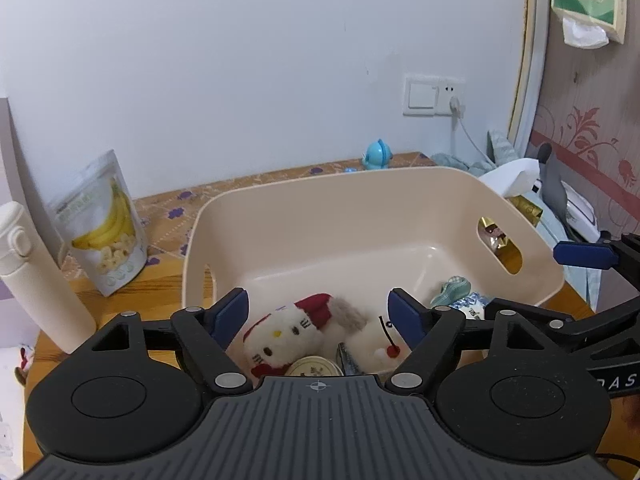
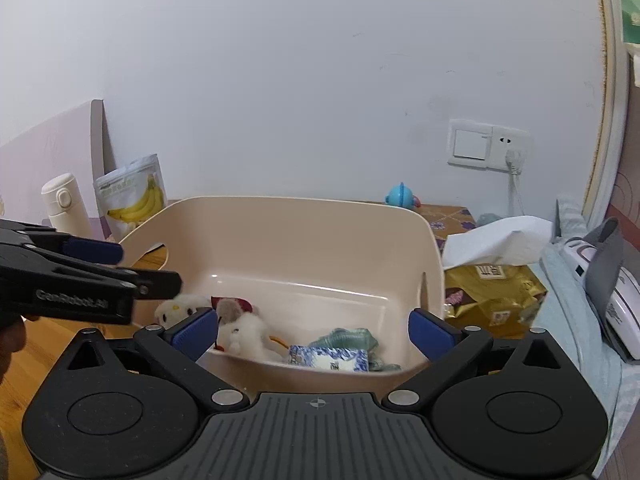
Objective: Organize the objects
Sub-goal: 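Open both grippers to drop the tin and patterned box into the bin, then move both grippers back toward the black box and white medicine box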
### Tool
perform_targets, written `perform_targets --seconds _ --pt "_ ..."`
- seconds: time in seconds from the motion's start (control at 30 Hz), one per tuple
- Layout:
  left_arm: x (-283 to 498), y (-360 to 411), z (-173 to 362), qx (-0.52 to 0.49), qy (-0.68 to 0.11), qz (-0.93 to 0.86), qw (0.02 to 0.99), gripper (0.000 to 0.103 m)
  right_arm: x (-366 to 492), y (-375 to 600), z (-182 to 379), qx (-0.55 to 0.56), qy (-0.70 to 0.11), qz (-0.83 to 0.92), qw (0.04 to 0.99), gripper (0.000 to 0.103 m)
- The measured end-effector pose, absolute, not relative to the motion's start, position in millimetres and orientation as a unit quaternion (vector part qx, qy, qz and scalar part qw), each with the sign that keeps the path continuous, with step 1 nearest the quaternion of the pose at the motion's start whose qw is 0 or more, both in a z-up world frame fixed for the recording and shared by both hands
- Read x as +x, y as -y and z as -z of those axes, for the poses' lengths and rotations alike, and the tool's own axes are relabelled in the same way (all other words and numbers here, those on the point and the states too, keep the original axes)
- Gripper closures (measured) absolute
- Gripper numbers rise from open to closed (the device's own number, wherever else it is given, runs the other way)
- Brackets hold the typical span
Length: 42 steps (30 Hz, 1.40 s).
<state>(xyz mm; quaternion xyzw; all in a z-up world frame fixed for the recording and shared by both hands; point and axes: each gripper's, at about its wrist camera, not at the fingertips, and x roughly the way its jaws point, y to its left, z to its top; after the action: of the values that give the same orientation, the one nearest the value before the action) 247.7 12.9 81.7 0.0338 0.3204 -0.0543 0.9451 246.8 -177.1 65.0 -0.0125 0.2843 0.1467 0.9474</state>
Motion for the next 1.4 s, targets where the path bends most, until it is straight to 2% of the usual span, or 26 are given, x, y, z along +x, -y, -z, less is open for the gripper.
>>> perform_targets --seconds 0.3,0.53,0.93,1.4 --pt "213.7 -15.5 -93.2 0.045 -0.308 0.059 0.948 0.022 227.3 202.0 -63.9 0.01 -0.282 -0.133 0.95 0.0" --pt "190.6 -27.1 -88.3 0.036 -0.315 0.051 0.947 0.022 211.5 216.8 -51.2 -0.028 -0.292 -0.114 0.949 0.0" --pt "170.6 -41.5 -60.2 0.037 -0.354 0.042 0.933 0.022 194.8 239.7 -30.1 -0.023 -0.332 -0.089 0.939 0.0" --pt "168.2 -21.0 -27.4 0.016 -0.396 0.073 0.915 0.022 184.0 236.0 -9.2 -0.043 -0.367 -0.084 0.925 0.0"
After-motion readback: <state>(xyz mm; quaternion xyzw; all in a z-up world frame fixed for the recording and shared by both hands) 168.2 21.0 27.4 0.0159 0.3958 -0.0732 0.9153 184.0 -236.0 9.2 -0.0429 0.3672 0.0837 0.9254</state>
